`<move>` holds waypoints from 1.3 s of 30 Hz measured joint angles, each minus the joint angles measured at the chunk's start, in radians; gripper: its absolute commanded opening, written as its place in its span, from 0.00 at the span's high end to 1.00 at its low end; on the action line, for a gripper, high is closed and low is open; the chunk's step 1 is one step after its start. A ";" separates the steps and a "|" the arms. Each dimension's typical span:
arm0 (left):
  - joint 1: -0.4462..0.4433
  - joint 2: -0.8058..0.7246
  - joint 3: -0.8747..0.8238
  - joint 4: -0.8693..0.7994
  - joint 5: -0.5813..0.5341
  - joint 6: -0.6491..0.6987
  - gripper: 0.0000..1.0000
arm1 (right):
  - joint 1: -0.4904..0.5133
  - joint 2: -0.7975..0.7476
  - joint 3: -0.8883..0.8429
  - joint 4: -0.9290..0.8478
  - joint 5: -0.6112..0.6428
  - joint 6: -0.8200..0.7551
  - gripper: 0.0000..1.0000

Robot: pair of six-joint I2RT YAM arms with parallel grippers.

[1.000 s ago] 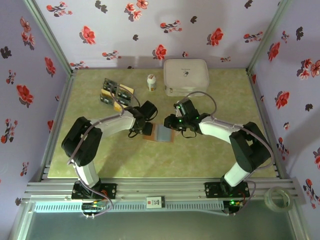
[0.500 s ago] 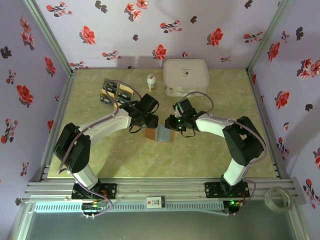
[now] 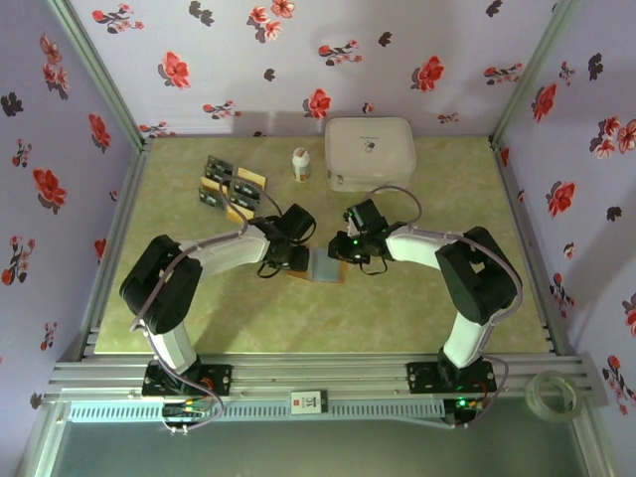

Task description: Put the credit cards into the card holder

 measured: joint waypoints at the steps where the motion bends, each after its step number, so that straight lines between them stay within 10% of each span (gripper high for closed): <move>1: 0.000 0.000 -0.006 0.007 0.000 0.000 0.49 | 0.000 0.001 0.000 0.000 0.000 0.000 0.80; 39: -0.001 -0.132 -0.303 0.481 0.116 0.001 0.29 | 0.011 0.061 0.000 0.090 -0.036 0.021 0.78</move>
